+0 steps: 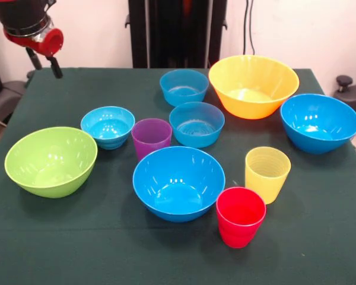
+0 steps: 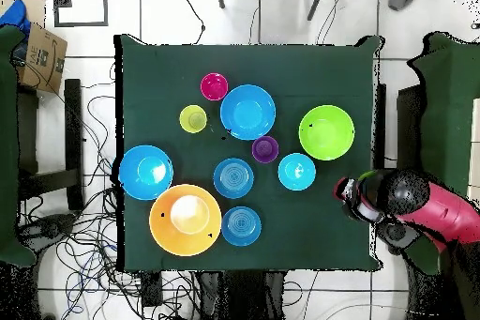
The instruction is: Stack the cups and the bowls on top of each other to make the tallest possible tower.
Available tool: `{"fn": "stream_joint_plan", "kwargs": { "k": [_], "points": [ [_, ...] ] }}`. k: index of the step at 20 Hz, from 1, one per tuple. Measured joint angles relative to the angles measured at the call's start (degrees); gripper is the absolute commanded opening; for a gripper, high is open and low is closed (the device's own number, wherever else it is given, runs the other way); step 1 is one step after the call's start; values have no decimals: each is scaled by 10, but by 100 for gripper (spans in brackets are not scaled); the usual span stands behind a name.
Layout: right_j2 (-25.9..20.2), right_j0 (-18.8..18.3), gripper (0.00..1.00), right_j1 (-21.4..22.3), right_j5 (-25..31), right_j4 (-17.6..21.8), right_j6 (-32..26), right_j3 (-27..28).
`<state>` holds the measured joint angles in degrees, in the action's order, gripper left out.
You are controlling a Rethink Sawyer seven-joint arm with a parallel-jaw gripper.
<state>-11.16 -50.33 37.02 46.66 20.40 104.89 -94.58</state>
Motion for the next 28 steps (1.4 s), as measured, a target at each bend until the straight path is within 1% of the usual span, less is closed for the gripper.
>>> {"fn": "stream_joint_plan", "kwargs": {
  "k": [5, 6, 9, 10, 11, 14, 15, 18, 21, 22, 25, 26, 28],
  "points": [
    [-42, -48, 100, 27, -71, 36, 0, -36],
    [-56, -69, 100, 40, -109, 55, 0, -53],
    [-69, -88, 100, 52, -150, 78, 0, -70],
    [-74, -95, 100, 57, -164, 89, 0, -77],
    [-83, -103, 100, 66, -184, 109, 0, -89],
    [-93, -108, 100, 72, -199, 128, 0, -101],
    [-108, -112, 100, 74, -209, 147, 0, -114],
    [-124, -116, 100, 73, -214, 165, 0, -129],
    [-137, -117, 100, 73, -214, 177, 0, -140],
    [-149, -118, 100, 72, -214, 189, 0, -150],
    [-162, -119, 100, 72, -214, 199, 0, -159],
    [-178, -123, 100, 73, -214, 207, 0, -171],
    [-198, -129, 100, 77, -214, 210, 0, -185]
  ]
}}
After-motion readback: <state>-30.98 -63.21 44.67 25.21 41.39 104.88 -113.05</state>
